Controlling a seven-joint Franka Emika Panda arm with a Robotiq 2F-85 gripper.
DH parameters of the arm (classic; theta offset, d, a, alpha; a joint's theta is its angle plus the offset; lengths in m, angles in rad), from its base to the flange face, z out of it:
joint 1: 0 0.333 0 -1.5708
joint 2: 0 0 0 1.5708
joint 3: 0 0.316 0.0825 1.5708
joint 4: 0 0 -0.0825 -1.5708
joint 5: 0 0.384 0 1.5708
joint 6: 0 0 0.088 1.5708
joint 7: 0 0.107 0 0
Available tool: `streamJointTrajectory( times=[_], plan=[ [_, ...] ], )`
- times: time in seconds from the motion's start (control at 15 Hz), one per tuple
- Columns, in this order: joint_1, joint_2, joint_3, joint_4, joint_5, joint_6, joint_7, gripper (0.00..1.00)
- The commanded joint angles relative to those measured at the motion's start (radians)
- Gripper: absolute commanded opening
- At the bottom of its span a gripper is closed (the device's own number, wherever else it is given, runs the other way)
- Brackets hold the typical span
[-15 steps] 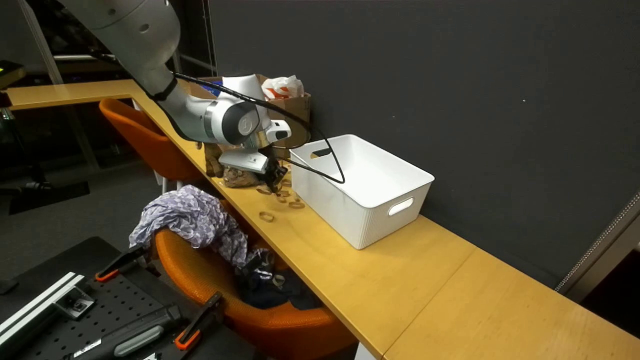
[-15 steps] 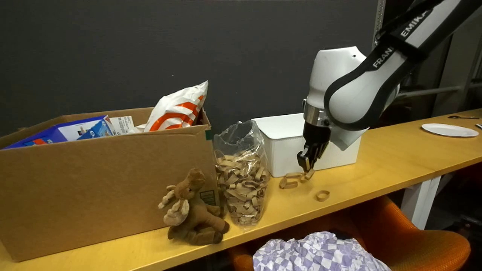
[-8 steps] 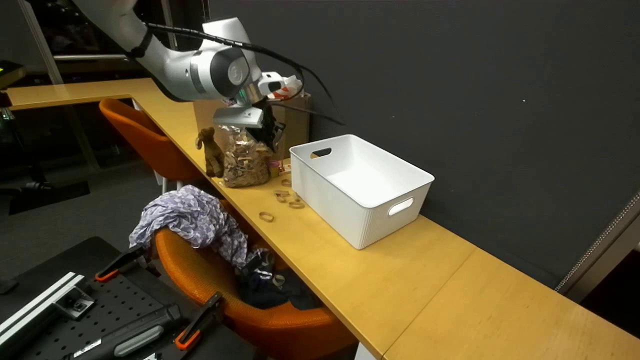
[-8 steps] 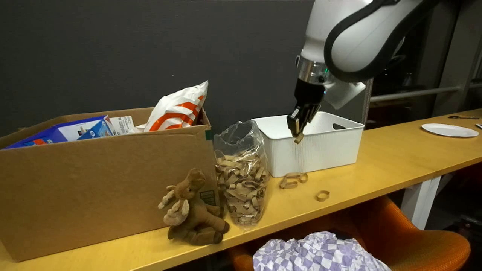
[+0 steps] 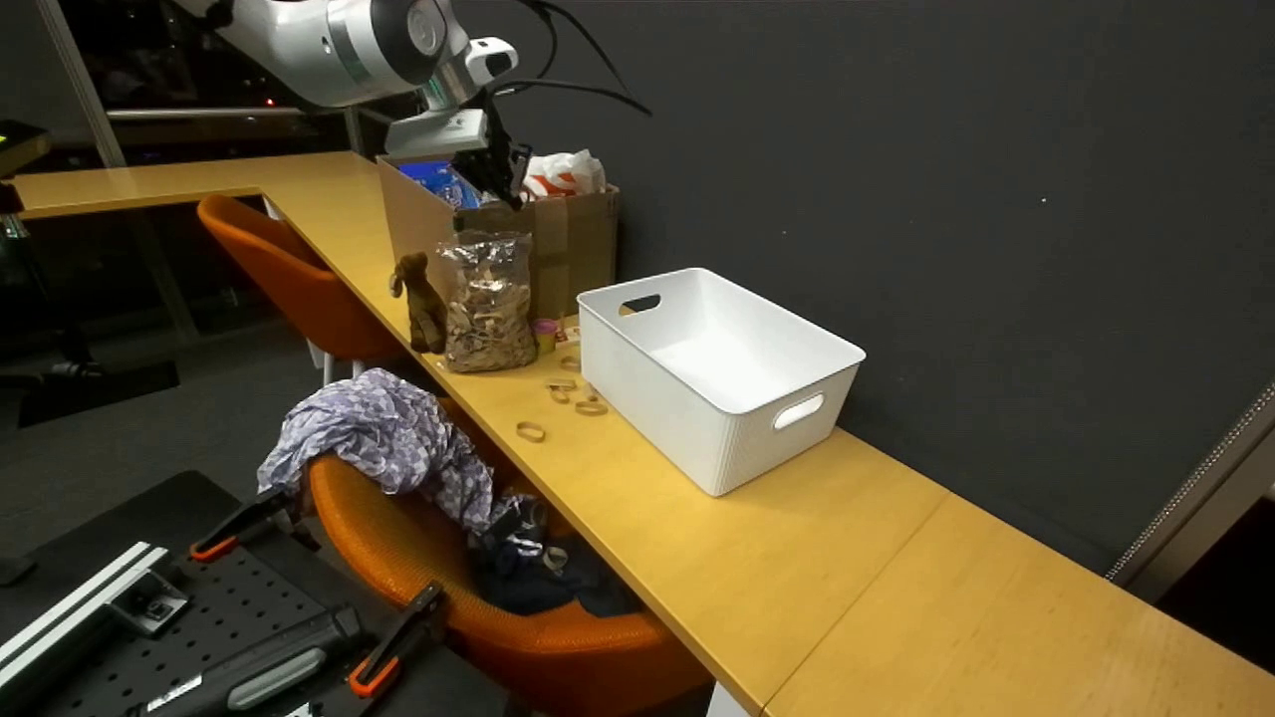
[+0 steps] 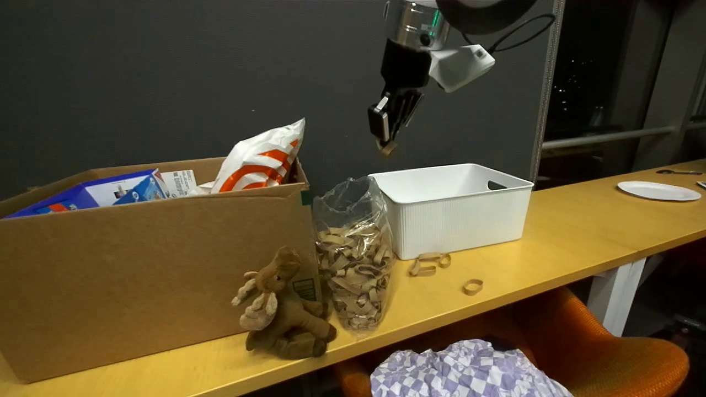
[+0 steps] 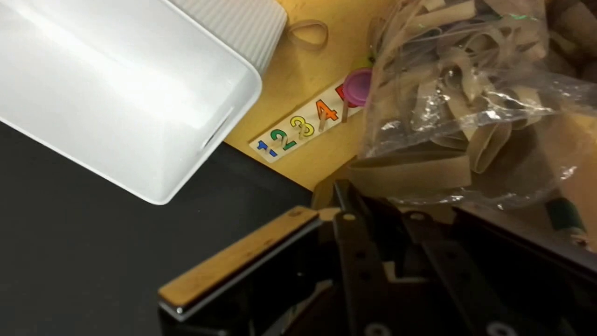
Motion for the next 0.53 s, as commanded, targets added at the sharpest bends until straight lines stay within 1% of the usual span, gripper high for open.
streamJointTrajectory(
  times=[0.0, 0.47],
  plan=[
    [0.014, 0.078, 0.027, 0.094, -0.030, -0.049, 0.017, 0.02],
    [0.039, 0.178, 0.038, 0.142, -0.031, -0.037, -0.013, 0.02]
  ],
)
